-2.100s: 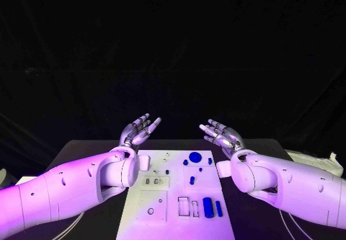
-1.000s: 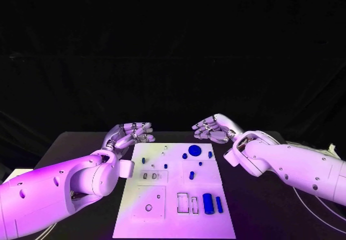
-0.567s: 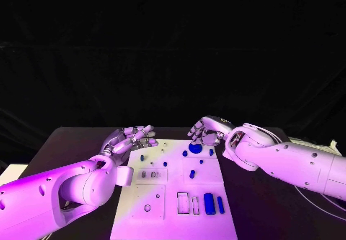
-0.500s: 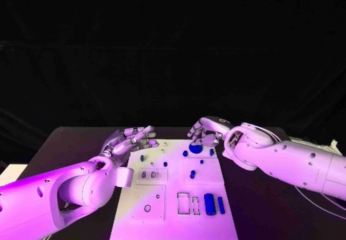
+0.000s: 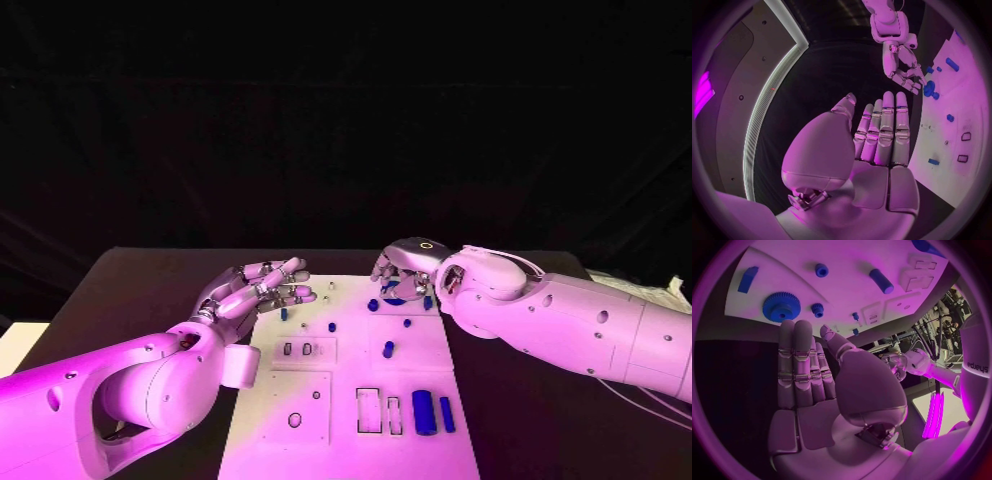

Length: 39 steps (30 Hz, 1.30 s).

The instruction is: Assemble the parts on the task board

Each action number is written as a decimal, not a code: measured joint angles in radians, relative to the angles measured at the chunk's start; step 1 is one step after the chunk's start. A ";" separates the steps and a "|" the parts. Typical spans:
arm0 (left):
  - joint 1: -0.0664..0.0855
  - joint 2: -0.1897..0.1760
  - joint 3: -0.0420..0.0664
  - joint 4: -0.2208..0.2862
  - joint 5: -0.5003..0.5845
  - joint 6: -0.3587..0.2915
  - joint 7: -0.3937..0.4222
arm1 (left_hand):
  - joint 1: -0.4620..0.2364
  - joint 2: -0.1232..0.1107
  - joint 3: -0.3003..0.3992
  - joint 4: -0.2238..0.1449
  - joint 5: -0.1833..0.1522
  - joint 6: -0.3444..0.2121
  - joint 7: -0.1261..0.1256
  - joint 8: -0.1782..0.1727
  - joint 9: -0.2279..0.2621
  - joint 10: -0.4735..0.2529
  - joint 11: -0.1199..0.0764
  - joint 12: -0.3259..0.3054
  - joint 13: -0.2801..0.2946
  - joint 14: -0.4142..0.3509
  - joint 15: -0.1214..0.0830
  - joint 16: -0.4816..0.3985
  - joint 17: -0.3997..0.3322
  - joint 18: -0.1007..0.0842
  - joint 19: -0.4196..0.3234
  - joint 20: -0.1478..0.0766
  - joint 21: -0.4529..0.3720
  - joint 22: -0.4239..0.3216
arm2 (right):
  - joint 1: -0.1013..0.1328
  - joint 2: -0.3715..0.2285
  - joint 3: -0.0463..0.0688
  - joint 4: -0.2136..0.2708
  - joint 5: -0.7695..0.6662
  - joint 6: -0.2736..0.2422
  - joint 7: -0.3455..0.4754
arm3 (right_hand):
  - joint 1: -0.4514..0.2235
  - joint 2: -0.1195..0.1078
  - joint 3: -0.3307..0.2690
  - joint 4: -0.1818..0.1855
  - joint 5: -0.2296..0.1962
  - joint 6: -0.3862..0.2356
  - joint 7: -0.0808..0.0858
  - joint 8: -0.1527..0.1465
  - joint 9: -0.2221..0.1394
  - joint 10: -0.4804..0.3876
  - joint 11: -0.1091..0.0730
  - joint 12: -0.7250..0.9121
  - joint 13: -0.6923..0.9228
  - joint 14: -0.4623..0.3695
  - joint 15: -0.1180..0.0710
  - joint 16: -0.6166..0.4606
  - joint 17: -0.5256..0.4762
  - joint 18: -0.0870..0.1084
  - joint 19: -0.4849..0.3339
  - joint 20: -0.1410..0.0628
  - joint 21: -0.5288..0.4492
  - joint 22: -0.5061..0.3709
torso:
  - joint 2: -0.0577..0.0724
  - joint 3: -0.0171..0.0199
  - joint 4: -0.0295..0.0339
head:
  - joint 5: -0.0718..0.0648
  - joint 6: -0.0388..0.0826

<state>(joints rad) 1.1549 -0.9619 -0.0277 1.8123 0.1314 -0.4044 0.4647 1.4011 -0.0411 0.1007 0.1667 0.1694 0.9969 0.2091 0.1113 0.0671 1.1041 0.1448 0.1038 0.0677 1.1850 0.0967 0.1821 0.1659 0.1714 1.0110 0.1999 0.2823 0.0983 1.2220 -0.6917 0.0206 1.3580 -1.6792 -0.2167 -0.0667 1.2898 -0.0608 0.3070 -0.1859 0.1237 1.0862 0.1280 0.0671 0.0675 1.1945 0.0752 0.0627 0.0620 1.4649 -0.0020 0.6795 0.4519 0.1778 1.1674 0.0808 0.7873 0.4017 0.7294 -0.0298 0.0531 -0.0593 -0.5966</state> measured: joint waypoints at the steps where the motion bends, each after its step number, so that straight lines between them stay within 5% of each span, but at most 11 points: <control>1: 0.000 -0.002 0.000 0.003 0.001 0.000 0.000 | 0.000 0.000 0.000 0.000 0.000 0.000 0.000 0.000 0.000 0.000 0.000 0.000 0.000 0.000 0.000 0.000 0.000 0.000 0.000 0.000 0.000 0.000 | 0.000 0.003 0.000 -0.003 -0.006 0.007 -0.002 | -0.003 -0.003 0.004 0.004 0.000 0.000 0.000 0.000 0.000 -0.005 0.002 0.000 0.000 0.000 0.000 0.047 0.047 0.000 -0.002 0.002 0.013 0.008 | 0.002 -0.0006 0.0011 | 0.000 0.001; 8: 0.002 -0.008 0.001 0.011 0.003 0.002 -0.002 | 0.000 0.000 0.000 0.000 0.000 0.000 0.000 0.000 0.000 0.000 0.000 -0.004 0.000 0.000 0.000 0.000 0.001 0.000 0.000 0.000 0.000 0.000 | 0.000 0.013 0.000 -0.010 -0.033 0.038 -0.004 | 0.003 -0.026 0.040 0.040 0.000 0.000 0.000 0.000 0.002 -0.007 0.004 0.000 0.000 0.000 0.000 0.342 0.348 -0.010 0.042 0.005 0.204 0.227 | 0.014 -0.0018 0.0071 | -0.002 0.001; 15: 0.002 -0.009 0.001 0.014 0.004 0.003 -0.003 | 0.000 0.000 -0.003 -0.003 0.000 0.000 0.000 0.000 0.000 -0.003 0.003 -0.004 0.000 0.000 0.000 0.000 0.001 0.000 0.000 0.000 -0.004 -0.001 | 0.000 0.018 -0.001 -0.010 -0.051 0.061 -0.003 | 0.009 -0.038 0.065 0.065 0.000 0.004 -0.003 0.000 0.002 -0.007 0.004 0.000 0.000 0.000 0.000 0.469 0.481 -0.032 0.070 0.008 0.319 0.369 | 0.024 -0.0030 0.0097 | -0.005 -0.001; 39: 0.005 -0.016 0.001 0.016 0.005 0.003 -0.009 | 0.000 0.000 -0.003 -0.003 0.000 0.000 0.000 0.000 -0.001 -0.003 0.003 -0.004 0.000 0.000 0.000 0.000 0.002 0.000 0.000 0.000 -0.004 -0.002 | -0.002 0.037 -0.001 -0.032 -0.068 0.124 -0.001 | 0.013 -0.042 0.115 0.109 -0.016 0.038 -0.001 0.000 0.005 0.021 -0.002 0.000 -0.001 0.000 0.000 0.591 0.609 -0.047 0.092 0.009 0.433 0.513 | 0.042 -0.0055 0.0164 | -0.003 -0.002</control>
<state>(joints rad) 1.1600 -0.9782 -0.0263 1.8282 0.1363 -0.4013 0.4556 1.4011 -0.0411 0.0979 0.1640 0.1694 0.9969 0.2090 0.1111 0.0664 1.1007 0.1482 0.1001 0.0678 1.1850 0.0966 0.1821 0.1674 0.1712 1.0111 0.1999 0.2786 0.0966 1.2198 -0.6548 0.0195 1.3260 -1.7469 -0.0928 -0.0680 1.3029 -0.1027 0.4215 -0.0769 0.1079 1.1241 0.1265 0.0670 0.0723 1.2157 0.0727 0.0629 0.0615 1.4647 -0.0020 1.2706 1.0611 0.1311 1.2593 0.0895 1.2200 0.9150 0.7716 -0.0353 0.0695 -0.0626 -0.5983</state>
